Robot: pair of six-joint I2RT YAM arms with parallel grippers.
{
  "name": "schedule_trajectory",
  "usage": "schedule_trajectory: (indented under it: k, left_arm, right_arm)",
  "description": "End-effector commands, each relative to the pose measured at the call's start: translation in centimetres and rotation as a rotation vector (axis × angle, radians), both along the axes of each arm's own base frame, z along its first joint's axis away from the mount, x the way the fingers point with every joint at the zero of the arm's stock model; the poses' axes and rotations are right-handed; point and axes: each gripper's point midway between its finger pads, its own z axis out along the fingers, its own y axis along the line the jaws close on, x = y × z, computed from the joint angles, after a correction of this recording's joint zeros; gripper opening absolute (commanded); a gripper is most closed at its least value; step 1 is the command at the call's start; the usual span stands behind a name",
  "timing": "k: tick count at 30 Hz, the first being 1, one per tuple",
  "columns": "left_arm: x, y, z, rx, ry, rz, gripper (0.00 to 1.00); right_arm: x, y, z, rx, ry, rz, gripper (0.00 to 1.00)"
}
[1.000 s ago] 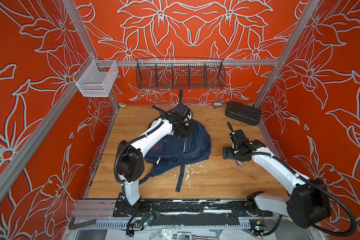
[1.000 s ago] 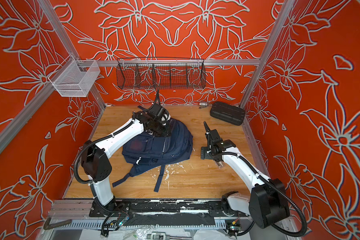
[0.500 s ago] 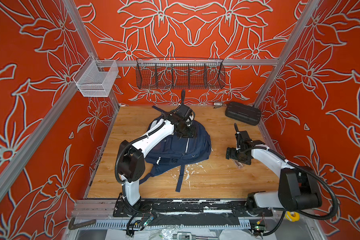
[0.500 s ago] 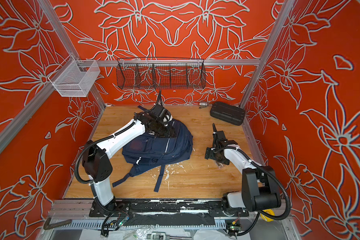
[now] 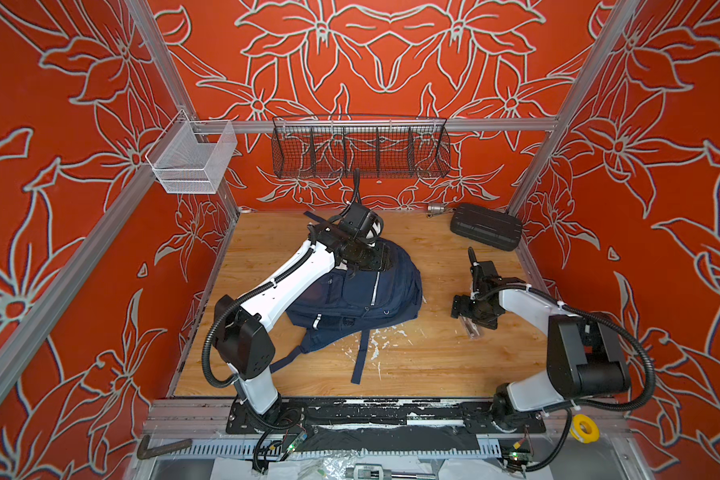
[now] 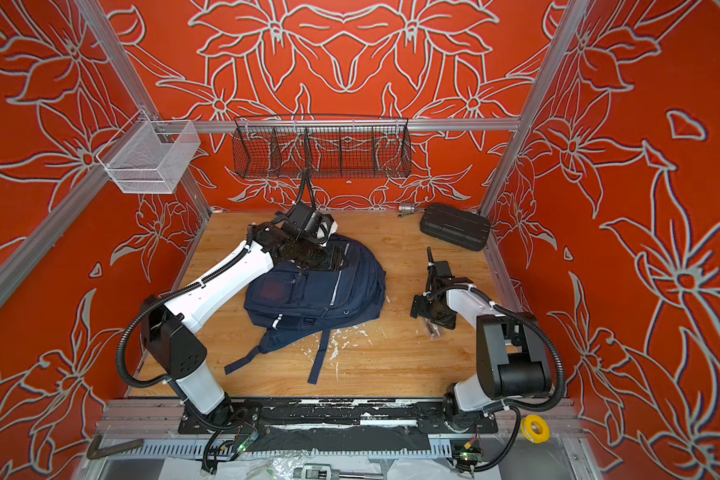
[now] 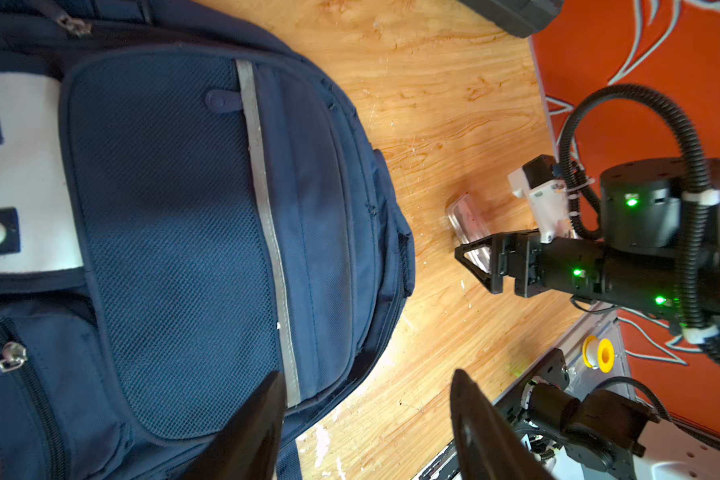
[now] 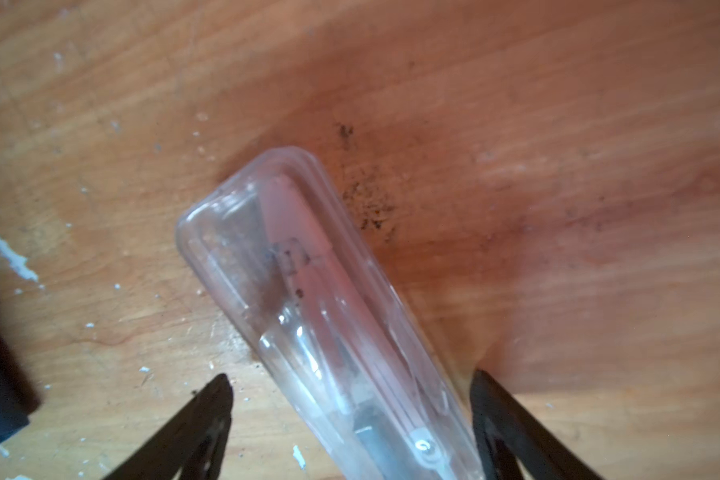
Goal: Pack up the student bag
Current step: 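Move the right gripper back to the pink compass case and grasp it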
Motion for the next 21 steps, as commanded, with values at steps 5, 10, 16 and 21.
schedule_trajectory:
  k: [5,10,16,21]
  left_arm:
    - [-0.6,0.3,0.3,0.014,-0.01,-0.013,0.64]
    - [-0.7,0.7,0.1,0.027,-0.014,-0.008,0.64]
    - [-0.7,0.6,0.0,0.02,-0.02,-0.01,0.64]
    - [-0.7,0.6,-0.2,0.029,-0.01,-0.017,0.64]
  right_arm:
    - [-1.3,1.8,-1.8,0.113,0.082,-0.03,0.72]
    - [-0.9,1.5,-2.0,0.096,0.081,-0.032,0.64]
    - [-0.4,2.0,-2.1,0.12,0.08,-0.026,0.52]
    - [0.1,2.3,-1.1,0.126,0.05,-0.011,0.47]
